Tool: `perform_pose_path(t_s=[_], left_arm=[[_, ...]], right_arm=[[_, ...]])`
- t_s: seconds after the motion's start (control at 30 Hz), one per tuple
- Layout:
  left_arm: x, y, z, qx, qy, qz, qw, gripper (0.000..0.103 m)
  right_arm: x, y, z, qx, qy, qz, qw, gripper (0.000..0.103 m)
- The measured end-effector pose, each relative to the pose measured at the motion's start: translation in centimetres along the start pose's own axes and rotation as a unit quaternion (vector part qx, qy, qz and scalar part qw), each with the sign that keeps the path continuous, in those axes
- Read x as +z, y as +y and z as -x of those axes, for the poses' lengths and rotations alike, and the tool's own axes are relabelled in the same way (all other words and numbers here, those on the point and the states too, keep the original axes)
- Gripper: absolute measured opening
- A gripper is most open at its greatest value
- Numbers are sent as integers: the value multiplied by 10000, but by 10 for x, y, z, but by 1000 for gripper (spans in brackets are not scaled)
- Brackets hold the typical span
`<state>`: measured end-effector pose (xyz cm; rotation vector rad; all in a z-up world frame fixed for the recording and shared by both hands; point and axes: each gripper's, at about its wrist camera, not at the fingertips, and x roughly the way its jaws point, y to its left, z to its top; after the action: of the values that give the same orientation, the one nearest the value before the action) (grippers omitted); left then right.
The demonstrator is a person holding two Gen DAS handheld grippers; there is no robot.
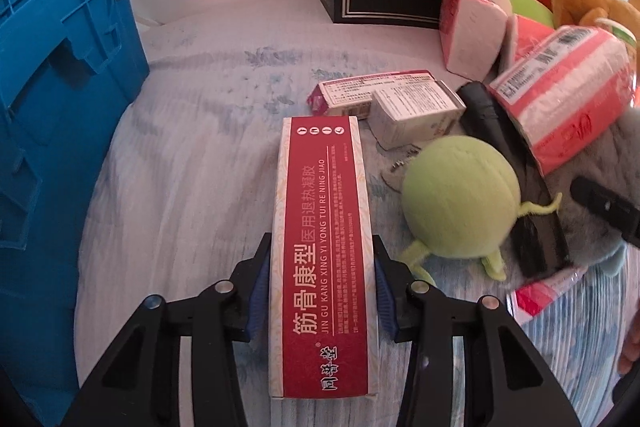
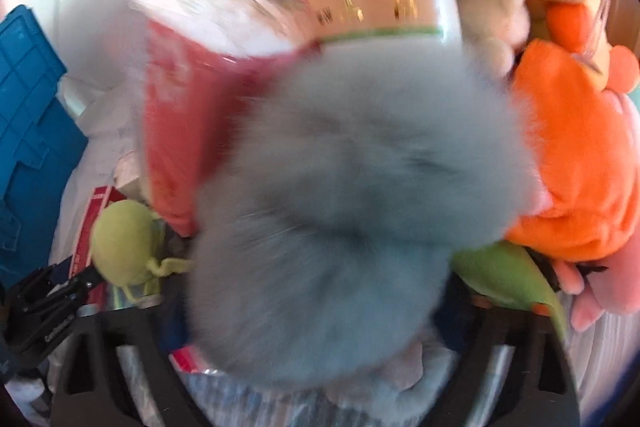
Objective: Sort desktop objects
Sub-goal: 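Grasp the red medicine box with the left tool while the right tool grasps the grey plush, then carry the red box with the left tool and grey plush with the right tool over the crate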
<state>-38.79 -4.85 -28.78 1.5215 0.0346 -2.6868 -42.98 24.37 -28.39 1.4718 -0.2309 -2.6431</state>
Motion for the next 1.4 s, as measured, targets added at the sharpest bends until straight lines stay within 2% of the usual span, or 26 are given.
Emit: perform_pose_path(t_s=[0.03, 0.2, 0.43, 0.67, 0.87, 1.0, 1.13, 1.23, 1.4], left_arm=[[-1, -2, 3, -1, -14, -13, 10000, 44], [-4, -7, 36, -22, -299, -41, 9995, 44], [-6, -16, 103, -108, -810, -40, 9966, 44], [-20, -27, 192, -163, -1540, -175, 9878, 44], [-38, -26, 281, -147, -2356, -181, 9716, 44], [-47, -17, 336, -66, -2885, -104, 9574, 44], [-53, 0, 383, 112, -3372, -6, 9414, 44], [-55, 26, 415, 374, -3680, 113, 9290, 44], [-55, 88, 442, 918, -3822, 426, 9185, 44]], right_arm=[[-1, 4, 7, 77, -71, 109, 9999, 52], [-8, 14, 37, 132, -223, 305, 9992, 41], [-22, 8, 96, 214, -641, 411, 9969, 38], [-25, 27, 184, 197, -1453, 607, 9873, 38], [-33, 57, 258, 183, -2231, 930, 9702, 38], [-36, 81, 300, 270, -2647, 1207, 9564, 38], [-39, 114, 339, 433, -3078, 1555, 9377, 38], [-36, 150, 360, 625, -3379, 1806, 9216, 38], [-27, 228, 378, 1032, -3665, 2261, 8966, 38]])
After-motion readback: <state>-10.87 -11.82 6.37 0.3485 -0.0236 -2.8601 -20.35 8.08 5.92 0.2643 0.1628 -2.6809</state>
